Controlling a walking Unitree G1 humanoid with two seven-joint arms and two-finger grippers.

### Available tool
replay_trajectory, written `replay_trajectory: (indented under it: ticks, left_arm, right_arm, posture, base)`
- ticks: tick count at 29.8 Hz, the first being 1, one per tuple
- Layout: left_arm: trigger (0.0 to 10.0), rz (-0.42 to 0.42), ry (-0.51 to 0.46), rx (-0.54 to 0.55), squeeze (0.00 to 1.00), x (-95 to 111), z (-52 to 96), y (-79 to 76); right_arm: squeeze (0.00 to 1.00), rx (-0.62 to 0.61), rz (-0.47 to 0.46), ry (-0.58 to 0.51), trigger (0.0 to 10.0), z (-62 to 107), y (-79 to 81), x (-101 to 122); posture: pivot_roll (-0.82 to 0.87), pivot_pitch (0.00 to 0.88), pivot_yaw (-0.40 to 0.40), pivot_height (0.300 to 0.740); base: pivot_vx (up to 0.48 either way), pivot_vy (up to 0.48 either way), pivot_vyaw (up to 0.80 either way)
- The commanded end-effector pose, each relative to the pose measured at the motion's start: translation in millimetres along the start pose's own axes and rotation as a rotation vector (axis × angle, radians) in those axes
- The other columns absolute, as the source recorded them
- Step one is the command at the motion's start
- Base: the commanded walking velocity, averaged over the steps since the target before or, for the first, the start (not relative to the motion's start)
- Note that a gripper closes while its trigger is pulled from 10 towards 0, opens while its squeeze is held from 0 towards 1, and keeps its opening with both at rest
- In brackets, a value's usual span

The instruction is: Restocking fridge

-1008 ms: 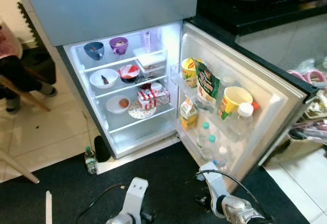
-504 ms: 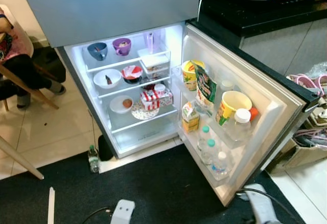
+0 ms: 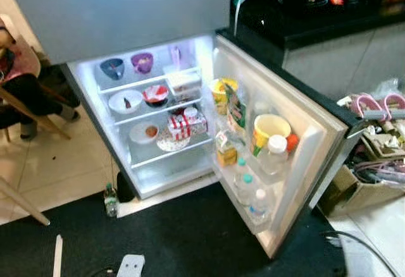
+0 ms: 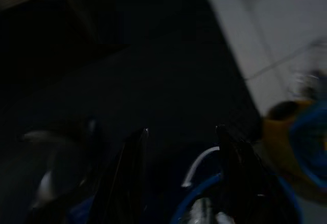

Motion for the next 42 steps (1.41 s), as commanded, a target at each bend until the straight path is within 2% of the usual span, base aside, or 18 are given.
replay_trajectory:
  ticks: [1, 3, 4, 5, 6, 7, 10, 11, 13, 14, 20, 23, 26, 33, 34, 38, 41, 42]
  left_arm:
    - [10.0, 0.014, 0.007, 0.062, 0.0, -4.0, 3.9, 21.6]
    - [10.0, 0.011, 0.0, 0.079, 0.0, -1.8, 4.9, 28.9]
    - [10.0, 0.007, -0.005, 0.081, 0.0, 0.4, 5.1, 31.3]
    - [10.0, 0.007, -0.005, 0.081, 0.0, 0.4, 5.1, 31.3]
    - [10.0, 0.003, -0.009, 0.082, 0.0, 2.7, 4.9, 32.3]
    - [10.0, -0.007, -0.013, 0.063, 0.0, 6.2, 3.7, 28.5]
    - [10.0, -0.017, -0.025, 0.049, 0.0, 10.2, 2.9, 26.1]
    - [10.0, 0.014, -0.033, 0.054, 0.0, 11.1, 2.6, 25.5]
    - [10.0, 0.033, -0.032, 0.055, 0.0, 10.5, 2.5, 24.7]
    - [10.0, 0.027, -0.025, 0.039, 0.0, 7.5, 2.2, 20.3]
    - [10.0, -0.026, 0.028, -0.008, 0.0, -14.5, 3.3, 2.0]
    - [10.0, -0.021, 0.054, -0.025, 0.0, -25.3, 4.5, -6.1]
    - [10.0, -0.019, 0.058, -0.03, 0.0, -27.1, 4.7, -7.9]
    - [10.0, -0.017, 0.051, -0.028, 0.0, -25.9, 4.8, -6.6]
    - [10.0, -0.017, 0.051, -0.028, 0.0, -25.9, 4.8, -6.6]
    - [10.0, -0.032, 0.035, -0.026, 0.0, -20.5, 3.9, -5.4]
    - [10.0, -0.035, 0.034, -0.026, 0.0, -20.3, 3.9, -5.3]
    - [10.0, -0.04, 0.037, -0.028, 0.0, -20.4, 3.9, -5.2]
  right_arm:
    - [0.0, -0.003, -0.047, -0.024, 10.0, -0.1, 2.1, 2.1]
    - [0.0, -0.019, -0.19, -0.108, 10.0, 1.3, -9.0, 24.6]
    - [0.0, -0.024, -0.238, -0.155, 4.9, 2.6, -13.9, 38.0]
    - [0.0, -0.024, -0.238, -0.155, 4.9, 2.6, -13.9, 38.0]
    - [0.0, -0.033, -0.269, -0.198, 1.2, 4.4, -19.4, 50.6]
    - [0.0, -0.065, -0.375, -0.311, 0.0, 11.3, -36.9, 83.7]
    - [0.0, -0.073, -0.483, -0.405, 0.0, 19.1, -48.7, 112.0]
    - [0.0, -0.047, -0.571, -0.487, 4.8, 27.1, -53.5, 138.6]
    - [0.0, -0.032, -0.602, -0.51, 4.8, 29.8, -54.2, 146.7]
    - [0.0, -0.01, -0.637, -0.549, 10.0, 34.2, -54.7, 159.2]
    - [0.0, 0.173, -0.778, -0.735, 10.0, 59.8, -44.8, 218.7]
    - [0.0, 0.395, -0.753, -0.823, 10.0, 78.1, -10.5, 252.4]
    - [0.0, 0.488, -0.704, -0.842, 10.0, 85.7, 9.3, 263.3]
    - [0.0, 0.769, -0.494, -0.814, 10.0, 101.8, 75.7, 269.0]
    - [0.0, 0.769, -0.494, -0.814, 10.0, 101.8, 75.7, 269.0]
    - [0.0, 0.998, -0.278, -0.723, 10.0, 112.5, 128.1, 251.4]
    - [0.0, 1.04, -0.244, -0.707, 10.0, 115.0, 136.4, 247.4]
    - [0.0, 1.204, -0.14, -0.68, 10.0, 132.1, 172.3, 236.9]
  posture:
    - [-0.07, 0.0, 0.022, 0.74]
    - [-0.07, 0.0, 0.019, 0.74]
    - [-0.07, 0.0, 0.021, 0.74]
    - [-0.07, 0.0, 0.021, 0.74]
    - [-0.08, 0.0, 0.028, 0.74]
    - [-0.06, 0.0, 0.003, 0.74]
    - [-0.07, 0.0, 0.008, 0.74]
    - [-0.06, 0.0, 0.01, 0.74]
    - [-0.06, 0.0, 0.01, 0.74]
    - [-0.06, 0.0, 0.004, 0.74]
    - [-0.06, 0.0, 0.005, 0.74]
    - [-0.05, 0.0, 0.011, 0.74]
    - [-0.05, 0.0, 0.008, 0.74]
    - [-0.04, 0.0, 0.017, 0.74]
    - [-0.04, 0.0, 0.017, 0.74]
    - [-0.04, 0.0, 0.02, 0.74]
    - [-0.04, 0.0, 0.02, 0.74]
    - [-0.05, 0.0, 0.019, 0.74]
  base:
    - [0.0, 0.0, 0.0]
    - [0.0, 0.0, 0.0]
    - [0.0, 0.0, 0.0]
    - [0.0, 0.0, 0.0]
    - [0.0, 0.0, 0.0]
    - [0.0, 0.0, 0.0]
    - [0.0, 0.0, 0.0]
    - [0.0, 0.0, 0.0]
    - [0.0, 0.0, 0.0]
    - [0.0, 0.0, 0.0]
    - [0.0, 0.0, 0.0]
    - [0.0, 0.0, 0.0]
    - [0.0, 0.0, 0.0]
    - [0.0, 0.0, 0.0]
    - [0.0, 0.0, 0.0]
    - [0.0, 0.0, 0.0]
    - [0.0, 0.0, 0.0]
    - [0.0, 0.0, 0.0]
Point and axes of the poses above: a point about 5 cm out from each wrist's last joint towards the gripper, its own z axis pointing back from the gripper into the wrist, its own x axis along the axis of the wrist's last joint, y = z × x, the point moved 6 cm from there along -z, pointing out of the wrist towards the gripper, and after that the axes turned 11 degrees about -z, right-handed, at the moved point
